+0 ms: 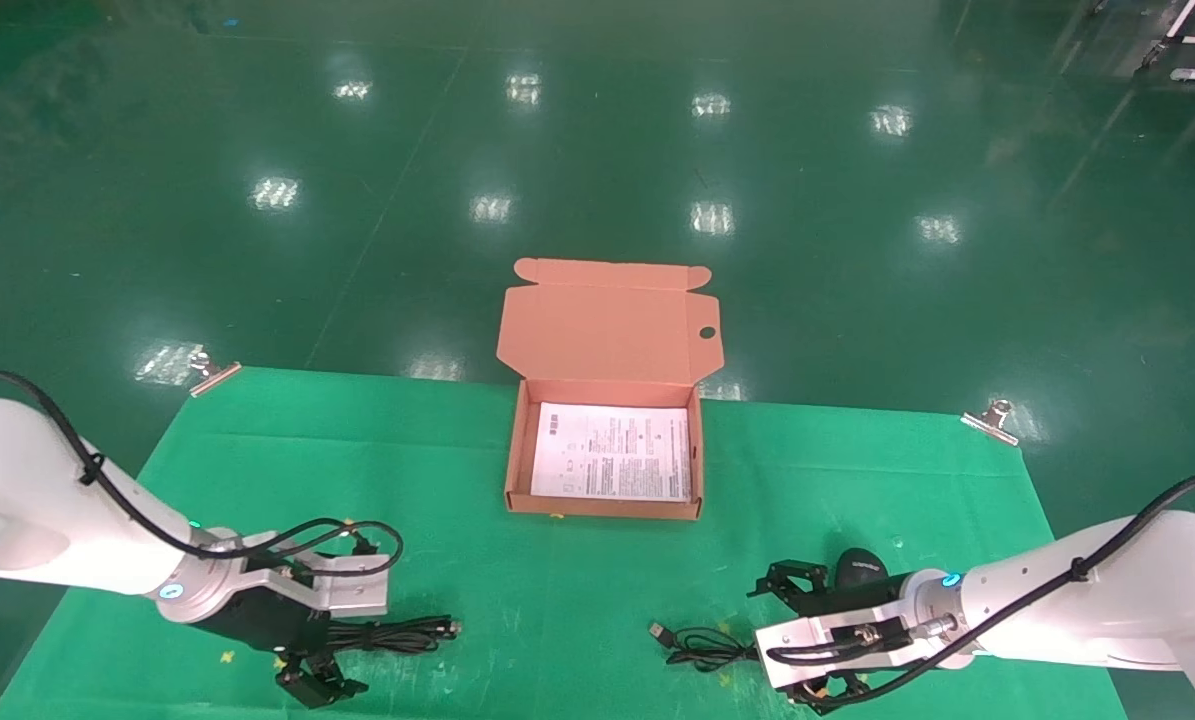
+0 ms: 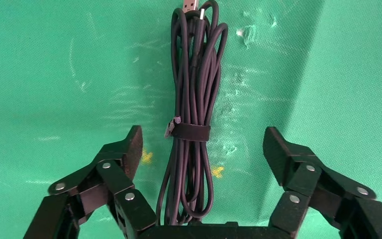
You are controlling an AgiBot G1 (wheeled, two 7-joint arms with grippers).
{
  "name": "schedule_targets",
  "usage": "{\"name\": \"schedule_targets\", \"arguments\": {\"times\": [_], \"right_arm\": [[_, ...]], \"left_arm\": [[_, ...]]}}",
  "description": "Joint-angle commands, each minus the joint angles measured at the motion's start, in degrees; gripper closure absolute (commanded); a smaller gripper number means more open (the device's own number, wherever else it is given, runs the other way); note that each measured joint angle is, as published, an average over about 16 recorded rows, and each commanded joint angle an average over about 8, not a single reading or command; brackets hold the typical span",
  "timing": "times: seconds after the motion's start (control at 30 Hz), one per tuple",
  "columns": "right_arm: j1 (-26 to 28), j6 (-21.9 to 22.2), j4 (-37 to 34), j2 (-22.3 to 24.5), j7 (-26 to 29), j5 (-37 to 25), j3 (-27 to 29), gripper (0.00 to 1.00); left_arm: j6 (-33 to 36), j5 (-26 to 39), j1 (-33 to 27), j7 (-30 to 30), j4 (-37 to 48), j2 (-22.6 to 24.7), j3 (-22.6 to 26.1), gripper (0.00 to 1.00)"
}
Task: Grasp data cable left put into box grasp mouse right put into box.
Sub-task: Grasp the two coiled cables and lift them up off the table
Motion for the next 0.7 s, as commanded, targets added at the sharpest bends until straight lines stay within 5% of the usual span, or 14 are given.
{"name": "schedule_targets", "arguments": {"times": [0.03, 0.7], "right_arm": [[0.00, -0.05, 0.12, 0.04, 0.04, 0.01, 0.01, 1.00], [-0.02, -0.23, 0.62, 0.22, 0.21, 0.05, 0.01, 1.00]], "left_arm": [[0.02, 0.01, 0.01, -0.09, -0.19, -0.04, 0.01, 1.00], [0.14, 0.13, 0.09, -0.37, -0.95, -0.19, 0.09, 1.00]]}}
